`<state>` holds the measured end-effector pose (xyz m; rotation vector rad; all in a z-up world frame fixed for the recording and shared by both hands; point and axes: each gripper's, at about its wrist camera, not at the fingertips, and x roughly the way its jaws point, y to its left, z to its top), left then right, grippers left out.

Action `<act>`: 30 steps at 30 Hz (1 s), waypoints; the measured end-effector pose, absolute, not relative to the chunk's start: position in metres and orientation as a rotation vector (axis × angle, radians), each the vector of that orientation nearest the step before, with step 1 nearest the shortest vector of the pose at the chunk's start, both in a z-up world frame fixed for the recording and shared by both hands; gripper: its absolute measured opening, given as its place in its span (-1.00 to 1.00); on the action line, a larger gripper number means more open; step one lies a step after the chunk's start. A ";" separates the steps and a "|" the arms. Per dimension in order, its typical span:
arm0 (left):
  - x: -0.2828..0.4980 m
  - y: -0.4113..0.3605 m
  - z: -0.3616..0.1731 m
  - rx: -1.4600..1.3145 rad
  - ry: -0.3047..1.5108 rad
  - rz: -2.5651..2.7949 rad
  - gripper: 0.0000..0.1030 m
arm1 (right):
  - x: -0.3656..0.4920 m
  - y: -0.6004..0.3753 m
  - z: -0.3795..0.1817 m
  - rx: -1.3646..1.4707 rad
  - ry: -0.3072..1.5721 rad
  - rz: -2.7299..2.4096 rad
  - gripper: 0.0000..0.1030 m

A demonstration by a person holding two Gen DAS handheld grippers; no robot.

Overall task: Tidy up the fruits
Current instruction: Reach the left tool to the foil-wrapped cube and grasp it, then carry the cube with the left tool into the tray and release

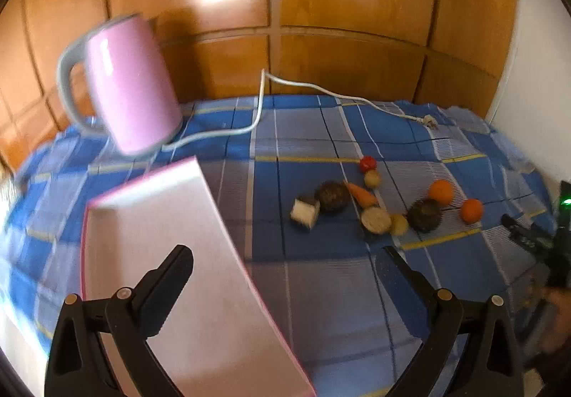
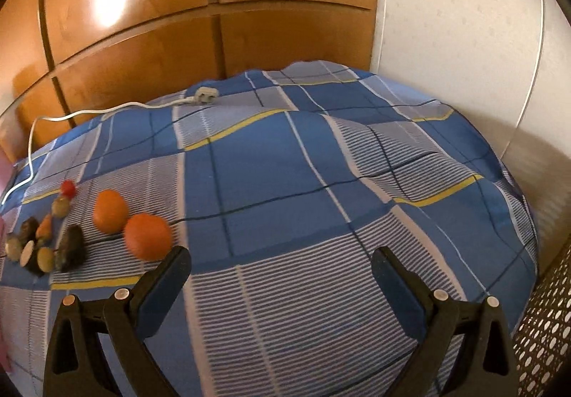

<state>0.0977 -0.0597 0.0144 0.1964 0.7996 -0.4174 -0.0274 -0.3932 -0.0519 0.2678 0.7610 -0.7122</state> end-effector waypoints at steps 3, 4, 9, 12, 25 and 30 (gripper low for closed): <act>0.118 -0.074 0.007 0.264 0.817 -0.443 0.84 | -0.028 -0.396 -0.054 0.266 0.759 -0.711 0.99; 0.125 -0.077 0.003 0.266 0.837 -0.461 0.77 | -0.027 -0.395 -0.054 0.257 0.758 -0.708 0.99; 0.159 -0.094 -0.019 0.299 0.917 -0.501 0.53 | -0.025 -0.395 -0.057 0.227 0.758 -0.697 0.99; 0.168 -0.103 -0.031 0.333 0.951 -0.518 0.39 | -0.024 -0.397 -0.060 0.222 0.759 -0.694 0.99; 0.168 -0.117 -0.053 0.336 0.981 -0.551 -0.50 | -0.021 -0.406 -0.082 0.267 0.804 -0.686 0.99; 0.149 -0.084 -0.025 0.158 0.926 -0.513 -0.52 | -0.023 -0.408 -0.085 0.293 0.804 -0.681 0.99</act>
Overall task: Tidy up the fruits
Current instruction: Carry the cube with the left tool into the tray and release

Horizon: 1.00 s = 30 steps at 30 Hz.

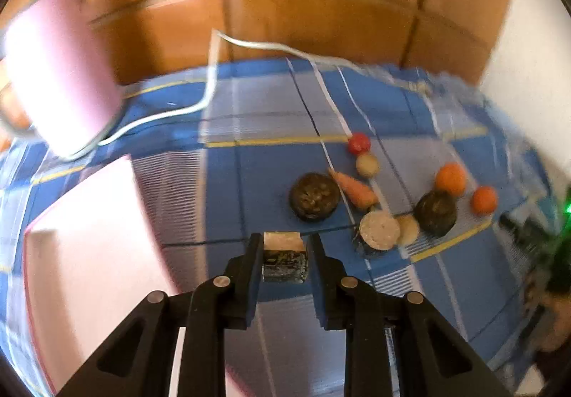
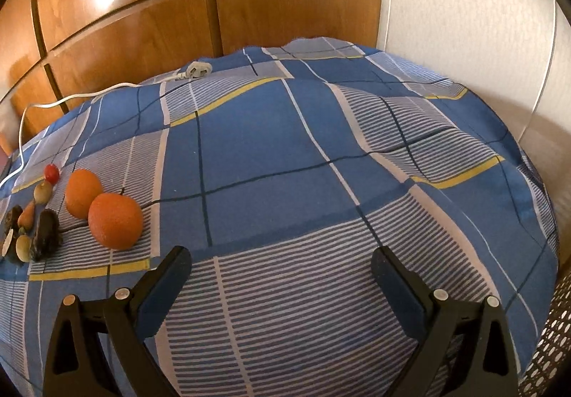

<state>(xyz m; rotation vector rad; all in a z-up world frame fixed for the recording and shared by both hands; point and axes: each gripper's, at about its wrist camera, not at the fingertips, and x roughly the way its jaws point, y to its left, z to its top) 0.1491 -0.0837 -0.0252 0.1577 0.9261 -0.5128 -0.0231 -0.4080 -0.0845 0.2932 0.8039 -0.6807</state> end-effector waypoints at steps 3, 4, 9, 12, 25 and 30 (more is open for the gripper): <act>0.146 -0.051 -0.011 0.063 0.903 -0.441 -0.52 | -0.022 -0.407 -0.086 0.282 0.811 -0.686 0.99; 0.147 -0.040 -0.009 0.054 0.898 -0.407 -0.52 | -0.022 -0.407 -0.086 0.280 0.811 -0.687 0.99; 0.159 0.015 -0.009 0.014 0.901 -0.218 -0.52 | -0.023 -0.407 -0.087 0.278 0.814 -0.689 0.99; 0.171 0.047 -0.016 -0.020 0.914 -0.108 -0.52 | -0.022 -0.407 -0.088 0.280 0.818 -0.690 0.99; 0.186 0.105 -0.037 -0.086 0.920 0.089 0.04 | -0.019 -0.406 -0.089 0.269 0.831 -0.706 0.99; 0.167 0.107 -0.029 -0.147 0.895 0.121 0.09 | -0.020 -0.406 -0.089 0.269 0.831 -0.707 0.99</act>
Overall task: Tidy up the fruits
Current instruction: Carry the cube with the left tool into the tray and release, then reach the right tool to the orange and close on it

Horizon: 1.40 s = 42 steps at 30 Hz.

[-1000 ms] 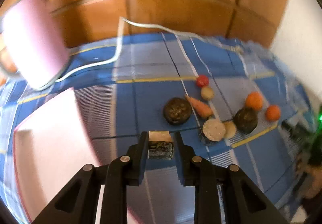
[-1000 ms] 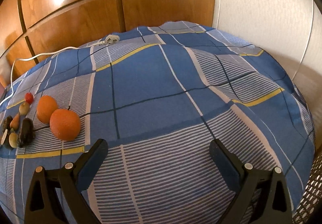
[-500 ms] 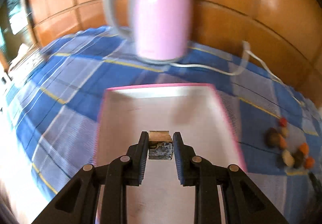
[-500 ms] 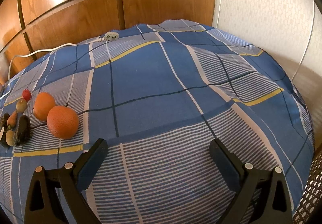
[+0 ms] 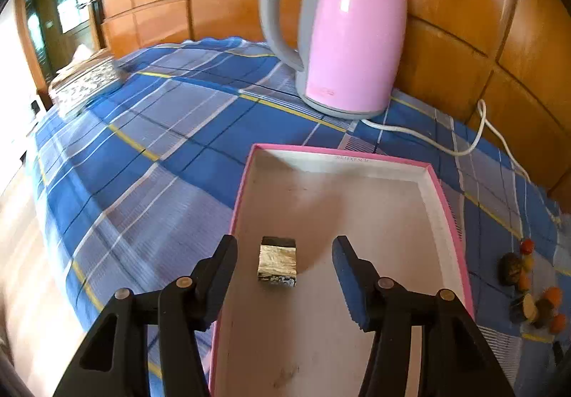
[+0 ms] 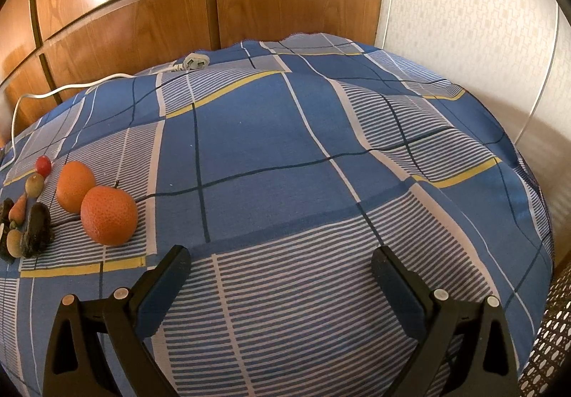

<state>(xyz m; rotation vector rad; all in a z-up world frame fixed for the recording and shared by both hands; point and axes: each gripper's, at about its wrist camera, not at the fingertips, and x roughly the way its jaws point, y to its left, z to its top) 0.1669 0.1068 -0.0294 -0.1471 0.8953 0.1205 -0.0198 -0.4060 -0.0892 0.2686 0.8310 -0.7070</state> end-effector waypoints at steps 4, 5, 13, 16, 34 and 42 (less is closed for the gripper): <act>0.142 0.109 -0.024 -0.185 0.872 0.131 0.09 | -0.020 -0.406 -0.089 0.269 0.830 -0.707 0.99; 0.135 0.109 -0.022 -0.187 0.865 0.129 0.09 | -0.019 -0.405 -0.089 0.269 0.829 -0.708 0.99; 0.080 0.082 -0.019 -0.141 0.830 0.074 0.12 | -0.020 -0.405 -0.089 0.271 0.826 -0.708 0.99; 0.065 0.069 -0.020 -0.121 0.825 0.040 0.12 | -0.020 -0.405 -0.090 0.272 0.828 -0.707 0.99; 0.028 0.020 -0.023 -0.072 0.816 -0.115 0.31 | -0.026 -0.390 -0.066 0.262 0.817 -0.619 0.44; 0.024 0.018 -0.021 -0.076 0.799 -0.137 0.38 | -0.005 -0.355 -0.042 0.230 0.791 -0.415 0.26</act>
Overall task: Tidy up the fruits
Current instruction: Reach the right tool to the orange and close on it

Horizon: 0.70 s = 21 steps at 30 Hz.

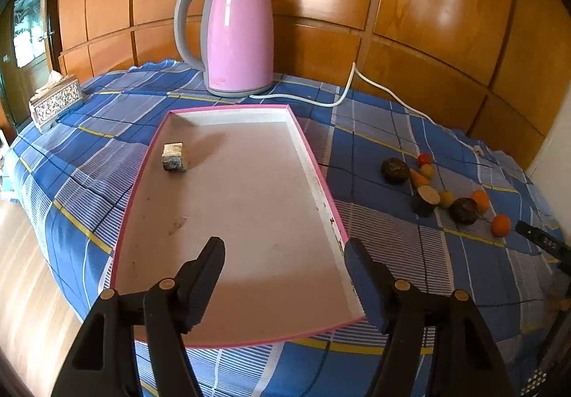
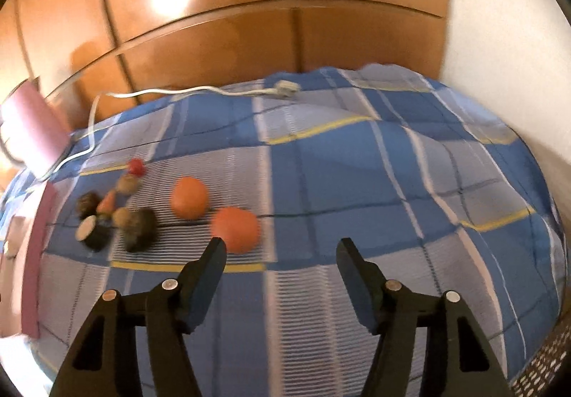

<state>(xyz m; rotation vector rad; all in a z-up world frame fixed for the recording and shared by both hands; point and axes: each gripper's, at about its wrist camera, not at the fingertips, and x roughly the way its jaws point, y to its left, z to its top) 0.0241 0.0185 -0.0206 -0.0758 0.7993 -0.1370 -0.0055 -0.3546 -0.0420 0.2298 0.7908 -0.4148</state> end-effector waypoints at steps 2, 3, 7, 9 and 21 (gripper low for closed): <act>0.023 0.021 -0.020 -0.083 0.799 -0.135 0.41 | 0.002 -0.348 -0.043 0.214 0.801 -0.394 0.26; 0.023 0.022 -0.020 -0.086 0.799 -0.133 0.42 | 0.006 -0.346 -0.044 0.215 0.810 -0.383 0.26; 0.021 0.026 -0.021 -0.101 0.798 -0.114 0.47 | 0.024 -0.340 -0.054 0.193 0.851 -0.380 0.26; 0.021 0.029 -0.022 -0.115 0.800 -0.096 0.51 | 0.032 -0.340 -0.060 0.194 0.872 -0.378 0.26; 0.023 0.057 -0.031 -0.187 0.815 0.032 0.56 | 0.019 -0.340 -0.053 0.195 0.847 -0.371 -0.29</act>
